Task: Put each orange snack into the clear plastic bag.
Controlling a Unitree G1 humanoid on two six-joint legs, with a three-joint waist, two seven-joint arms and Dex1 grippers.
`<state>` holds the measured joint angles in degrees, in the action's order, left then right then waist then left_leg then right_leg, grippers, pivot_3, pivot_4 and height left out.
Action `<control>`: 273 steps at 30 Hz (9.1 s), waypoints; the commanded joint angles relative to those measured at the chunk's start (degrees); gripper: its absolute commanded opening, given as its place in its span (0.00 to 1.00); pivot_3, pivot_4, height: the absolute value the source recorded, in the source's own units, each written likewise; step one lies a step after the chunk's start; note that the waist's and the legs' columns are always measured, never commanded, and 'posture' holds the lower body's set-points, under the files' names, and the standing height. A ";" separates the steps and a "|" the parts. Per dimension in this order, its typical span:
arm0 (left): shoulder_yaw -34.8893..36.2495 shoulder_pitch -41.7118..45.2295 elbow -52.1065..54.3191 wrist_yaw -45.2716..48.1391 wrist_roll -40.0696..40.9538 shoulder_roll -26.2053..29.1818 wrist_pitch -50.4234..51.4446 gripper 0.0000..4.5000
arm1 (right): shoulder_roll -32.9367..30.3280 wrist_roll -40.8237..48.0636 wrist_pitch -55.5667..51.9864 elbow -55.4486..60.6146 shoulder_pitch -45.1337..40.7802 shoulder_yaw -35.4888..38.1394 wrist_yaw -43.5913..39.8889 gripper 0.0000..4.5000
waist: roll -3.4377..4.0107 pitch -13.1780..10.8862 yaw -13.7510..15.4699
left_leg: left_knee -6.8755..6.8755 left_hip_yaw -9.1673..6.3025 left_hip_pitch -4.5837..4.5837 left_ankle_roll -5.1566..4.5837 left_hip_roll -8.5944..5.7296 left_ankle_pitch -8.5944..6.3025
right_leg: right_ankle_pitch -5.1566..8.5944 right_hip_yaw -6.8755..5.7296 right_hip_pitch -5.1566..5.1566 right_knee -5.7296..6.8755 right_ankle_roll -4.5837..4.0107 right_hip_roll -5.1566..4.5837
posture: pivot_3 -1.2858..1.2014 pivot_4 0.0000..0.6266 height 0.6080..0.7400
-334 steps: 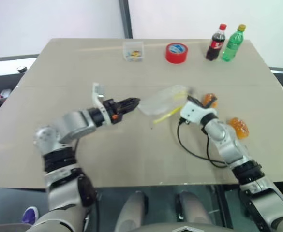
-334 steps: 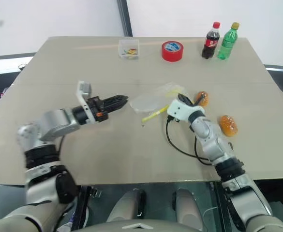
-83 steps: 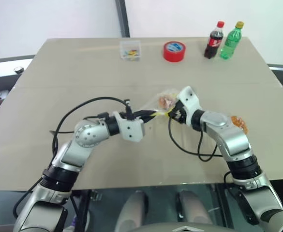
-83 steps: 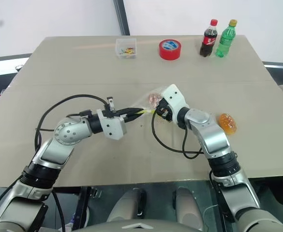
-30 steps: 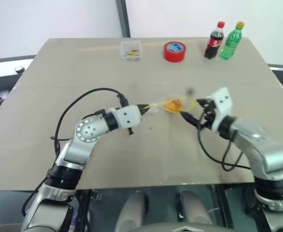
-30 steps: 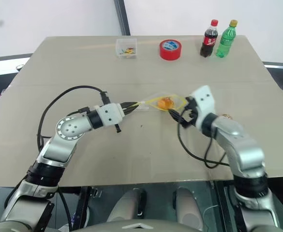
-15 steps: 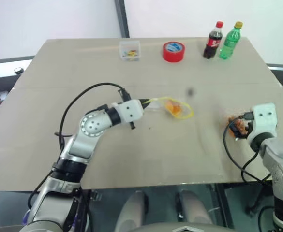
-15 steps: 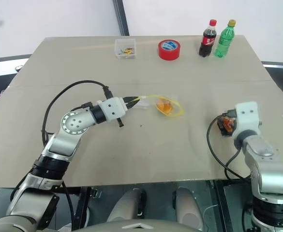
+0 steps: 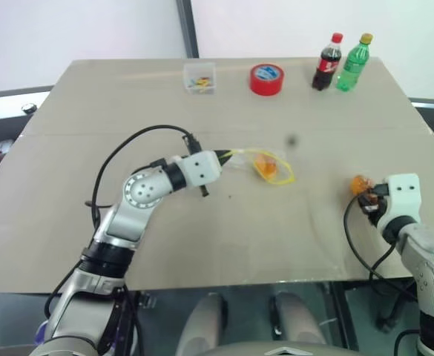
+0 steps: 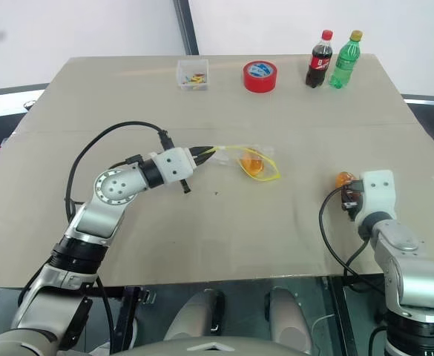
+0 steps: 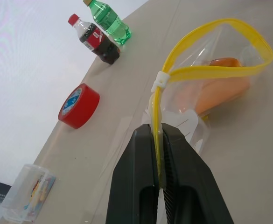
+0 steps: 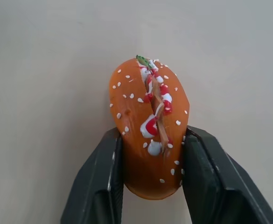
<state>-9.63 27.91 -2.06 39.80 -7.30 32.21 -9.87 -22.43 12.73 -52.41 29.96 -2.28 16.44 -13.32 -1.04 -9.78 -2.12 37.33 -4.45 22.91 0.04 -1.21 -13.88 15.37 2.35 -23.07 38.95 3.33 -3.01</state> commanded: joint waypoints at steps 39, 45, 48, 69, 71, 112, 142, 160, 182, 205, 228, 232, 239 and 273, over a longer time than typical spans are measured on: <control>0.40 -12.12 12.66 3.12 0.91 5.63 -8.56 0.00 | 11.10 1.38 13.38 -16.57 -24.29 -28.43 -9.87 0.42 | 0.01 -0.01 -0.13 | 0.01 -0.10 -0.04 0.00 0.02 0.00 | 0.00 -0.07 0.03 -0.02 -0.01 -0.05 | 0.52 0.24 1.00; 0.73 -12.02 12.00 2.36 0.48 5.27 -7.88 0.00 | 9.61 -2.77 21.64 -20.70 -25.66 -34.87 -15.81 0.42 | 0.02 -0.02 -0.38 | -0.02 -0.08 -0.06 0.00 0.04 0.00 | 0.00 -0.06 0.00 0.00 -0.01 0.04 | 0.52 0.24 1.00; 1.07 -12.20 11.74 1.79 0.06 5.24 -7.55 0.00 | 9.85 -3.40 24.00 -22.95 -26.27 -34.70 -16.77 0.54 | 0.02 -0.02 -0.29 | 0.00 -0.07 -0.06 0.00 0.02 0.00 | 0.00 -0.05 0.01 -0.01 -0.01 0.01 | 0.52 0.24 1.00; 5.54 -4.16 7.04 0.16 7.40 -0.18 11.10 0.00 | -8.30 -18.75 30.61 -10.05 -14.75 -31.25 -13.71 1.00 | 0.00 -0.01 -0.27 | 0.03 -0.07 -0.05 0.01 0.00 0.00 | 0.00 -0.07 0.04 -0.02 0.00 0.00 | 0.52 0.24 1.00; 5.24 -3.98 7.13 0.47 7.32 -0.02 10.34 0.00 | -7.17 -19.79 32.01 -12.72 -15.83 -31.88 -13.36 1.00 | 0.00 -0.01 -0.25 | 0.02 -0.07 -0.06 0.01 0.03 0.00 | 0.00 -0.06 0.03 0.01 0.00 0.03 | 0.52 0.24 1.00; 5.96 19.60 -18.62 -0.65 7.76 -4.73 -5.70 0.00 | -15.47 -23.92 40.61 -25.42 -32.95 -14.06 -8.42 0.02 | -0.04 -0.03 -0.34 | 0.05 0.19 0.54 0.17 -0.06 0.10 | 0.00 0.15 -0.56 -0.08 0.00 -0.08 | 0.52 0.24 1.00; 8.07 4.34 0.42 1.45 10.54 -1.81 5.22 0.00 | 0.56 -19.99 41.85 -36.39 -31.84 -27.75 -13.58 0.75 | -0.02 -0.02 -0.08 | 0.99 -0.17 0.70 -0.08 -0.10 -0.04 | -0.02 -0.11 -0.51 0.67 0.03 -0.02 | 0.52 0.24 1.00; 6.54 15.01 -12.00 -0.61 7.94 -4.83 -1.10 0.00 | -8.50 -24.23 45.92 -37.07 -40.94 -21.19 -10.23 0.02 | 0.00 -0.07 0.19 | 1.02 -0.17 0.75 -0.09 -0.16 -0.04 | -0.03 -0.13 -0.55 0.71 0.03 -0.06 | 0.52 0.24 1.00; -0.29 0.09 -7.18 1.86 0.15 -2.13 -15.02 0.00 | -15.63 -18.39 32.49 2.27 -5.40 -21.93 -24.57 0.60 | 0.02 -0.05 0.12 | 1.00 -0.18 0.70 -0.18 -0.12 -0.10 | -0.05 -0.13 -0.41 0.50 0.09 -0.07 | 0.52 0.24 1.00; -0.69 -1.73 0.24 -0.17 -2.25 -1.63 -10.77 0.00 | -3.59 -28.29 43.56 -15.06 -30.20 -39.08 -24.97 0.32 | 0.01 -0.05 0.04 | 1.00 -0.29 0.75 -0.17 -0.17 -0.09 | -0.05 -0.23 -0.44 0.49 0.09 -0.08 | 0.52 0.24 1.00; -0.75 -1.39 -0.35 -0.10 -1.77 -1.60 -9.83 0.00 | -4.53 -31.46 44.80 -14.41 -30.01 -38.39 -26.31 0.32 | 0.01 -0.05 0.01 | 1.00 -0.29 0.75 -0.17 -0.16 -0.09 | -0.05 -0.23 -0.44 0.49 0.09 -0.08 | 0.52 0.24 1.00; -0.71 -1.63 -0.11 -0.12 -1.78 -1.53 -9.70 0.00 | -4.48 -31.64 44.66 -14.24 -29.99 -38.22 -26.18 0.06 | 0.01 -0.05 0.01 | 1.00 -0.29 0.75 -0.17 -0.16 -0.09 | -0.05 -0.23 -0.44 0.49 0.09 -0.08 | 0.52 0.24 1.00; -0.71 -1.48 -0.37 -0.25 -1.71 -1.72 -9.66 0.00 | -4.44 -32.12 44.81 -14.13 -30.06 -38.21 -26.19 0.03 | 0.01 -0.05 0.02 | 1.00 -0.29 0.75 -0.17 -0.16 -0.09 | -0.05 -0.23 -0.44 0.49 0.09 -0.08 | 0.52 0.24 1.00; 1.83 -2.38 -0.43 -1.88 2.07 -2.03 -8.62 0.00 | -18.64 -32.69 34.87 -9.58 -14.82 -21.66 -23.72 0.03 | 0.01 -0.05 0.50 | 1.00 -0.28 0.78 -0.17 -0.17 -0.09 | -0.05 -0.23 -0.43 0.48 0.09 -0.11 | 0.52 0.24 1.00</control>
<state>-11.72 25.60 -3.90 39.71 -6.84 29.42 -19.11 -38.73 -19.44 -14.63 20.97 -17.86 -11.34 -37.71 -1.03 -9.83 -1.61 38.32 -4.74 23.69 -0.13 -1.38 -13.97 15.32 2.12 -23.50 39.43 3.42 -3.12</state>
